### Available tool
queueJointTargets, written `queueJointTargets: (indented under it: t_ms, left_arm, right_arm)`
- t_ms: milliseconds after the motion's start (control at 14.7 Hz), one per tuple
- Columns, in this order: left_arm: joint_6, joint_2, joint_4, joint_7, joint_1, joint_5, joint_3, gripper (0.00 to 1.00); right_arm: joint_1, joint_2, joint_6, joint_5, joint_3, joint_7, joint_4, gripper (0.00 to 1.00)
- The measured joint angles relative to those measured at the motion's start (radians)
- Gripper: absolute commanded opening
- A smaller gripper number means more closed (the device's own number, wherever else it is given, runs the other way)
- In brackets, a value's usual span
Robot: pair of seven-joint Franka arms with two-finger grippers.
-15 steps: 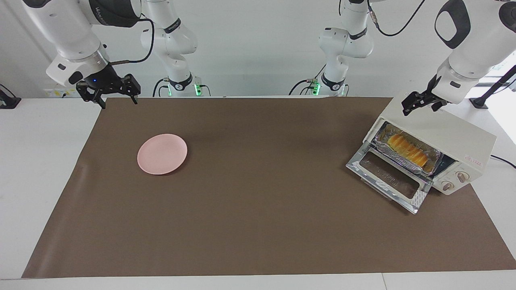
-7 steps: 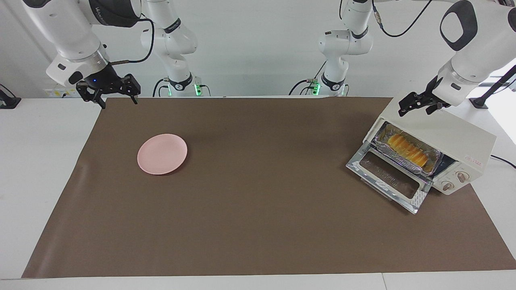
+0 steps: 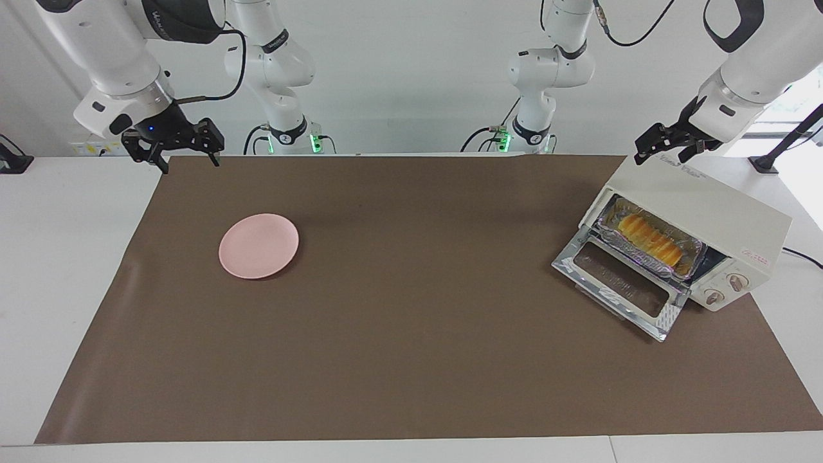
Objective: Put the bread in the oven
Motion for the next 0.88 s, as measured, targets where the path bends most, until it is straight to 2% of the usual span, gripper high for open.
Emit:
queueJointTargets:
  t_ms: [271, 543, 882]
  left_arm:
    - [0.036, -0.004, -0.03, 0.0, 0.01, 0.013, -0.022, 1.0]
    - [0.033, -0.004, -0.035, 0.0, 0.077, 0.026, -0.112, 1.0]
    - [0.036, -0.004, -0.035, 0.003, 0.098, 0.027, -0.124, 1.0]
  right_arm:
    - [0.0, 0.0, 0.0, 0.0, 0.0, 0.0, 0.0, 1.0]
    - [0.0, 0.0, 0.0, 0.0, 0.0, 0.0, 0.0, 1.0]
    - [0.0, 0.0, 0.0, 0.0, 0.0, 0.0, 0.0, 1.0]
